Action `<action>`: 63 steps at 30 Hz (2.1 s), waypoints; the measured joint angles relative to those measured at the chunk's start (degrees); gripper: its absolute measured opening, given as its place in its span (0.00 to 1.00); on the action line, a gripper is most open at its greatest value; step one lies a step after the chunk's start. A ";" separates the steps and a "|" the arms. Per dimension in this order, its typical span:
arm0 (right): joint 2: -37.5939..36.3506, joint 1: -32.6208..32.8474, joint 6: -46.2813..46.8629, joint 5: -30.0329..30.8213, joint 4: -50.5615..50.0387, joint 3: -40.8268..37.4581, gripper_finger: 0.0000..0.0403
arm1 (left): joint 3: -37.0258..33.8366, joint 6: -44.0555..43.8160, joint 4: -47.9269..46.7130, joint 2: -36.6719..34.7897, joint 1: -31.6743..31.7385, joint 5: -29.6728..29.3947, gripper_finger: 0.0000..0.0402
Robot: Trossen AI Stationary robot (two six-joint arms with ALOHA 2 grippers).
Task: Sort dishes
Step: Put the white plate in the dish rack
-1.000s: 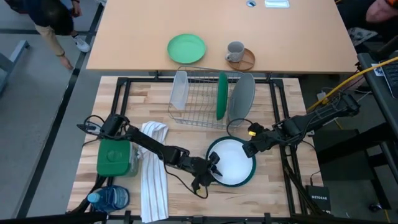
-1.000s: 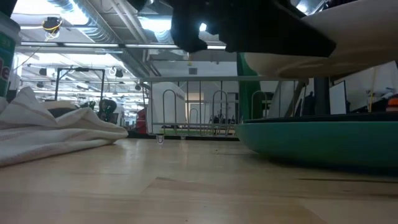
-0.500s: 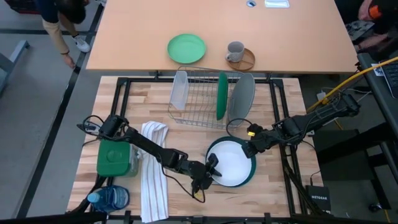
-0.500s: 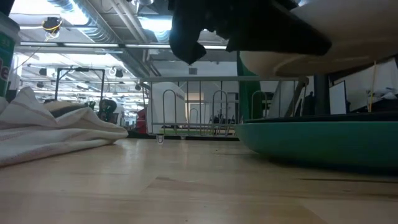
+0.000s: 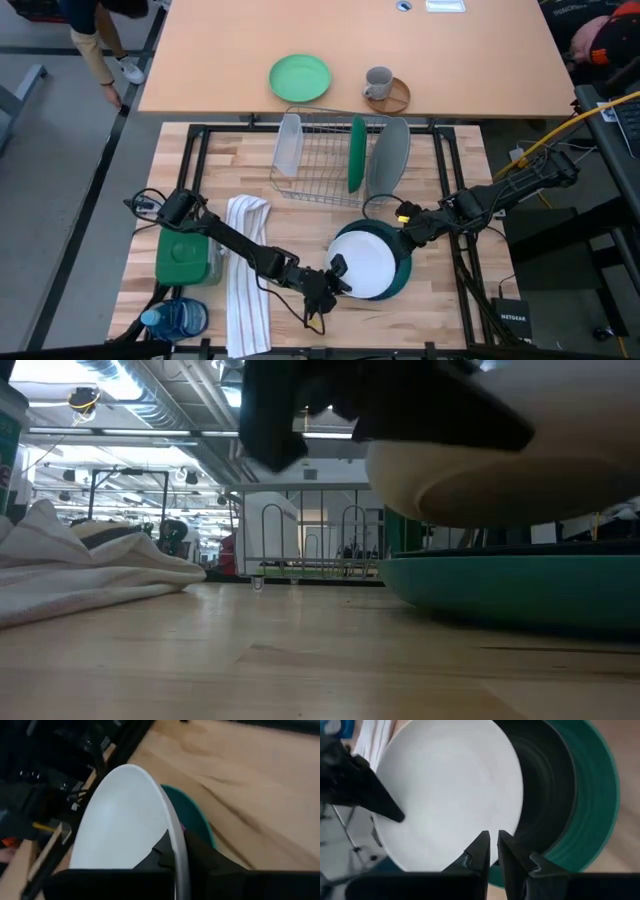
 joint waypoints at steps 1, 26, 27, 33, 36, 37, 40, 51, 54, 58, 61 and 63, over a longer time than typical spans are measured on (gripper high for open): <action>0.00 0.00 -1.24 0.08 -0.19 0.25 0.10 | 0.07 -1.46 0.31 -0.04 -0.16 -0.04 0.02; -0.30 0.01 -26.03 24.98 -19.96 24.49 0.10 | 0.08 -31.15 -9.42 -20.58 -2.85 -14.60 0.01; -0.39 0.00 -26.77 26.15 -20.62 25.28 0.10 | 0.07 -32.83 -10.04 -22.18 -2.78 -15.95 0.01; -2.71 0.00 -30.55 33.99 -22.40 26.47 0.10 | 0.07 -42.86 -14.75 -31.52 -1.89 -26.88 0.01; -3.73 0.00 -31.89 37.45 -23.31 26.47 0.10 | 0.07 -51.26 -20.14 -35.00 -0.01 -30.54 0.01; -3.94 0.00 -31.98 38.28 -23.72 26.47 0.10 | 0.07 -53.97 -22.03 -35.92 0.92 -31.01 0.01; -4.56 0.00 -32.09 40.62 -25.32 26.47 0.10 | 0.07 -61.37 -27.88 -37.82 4.53 -31.40 0.01; -4.72 0.00 -32.05 47.39 -31.26 26.45 0.10 | -0.04 -69.14 -28.79 -37.43 21.78 -16.61 0.01; -4.73 0.00 -32.05 47.59 -31.26 26.45 0.10 | -0.04 -69.76 -25.13 -37.02 26.67 -10.79 0.01; -4.61 0.00 -32.05 48.02 -31.28 26.45 0.10 | -1.23 -72.22 -20.81 -35.92 32.12 -5.04 0.01; -4.61 0.00 -32.05 48.02 -31.43 26.45 0.10 | -6.25 -75.66 -12.61 -35.89 35.60 -1.97 0.01; -4.61 0.00 -32.05 48.02 -31.51 26.45 0.10 | -10.09 -78.21 -6.68 -35.89 37.65 -0.20 0.01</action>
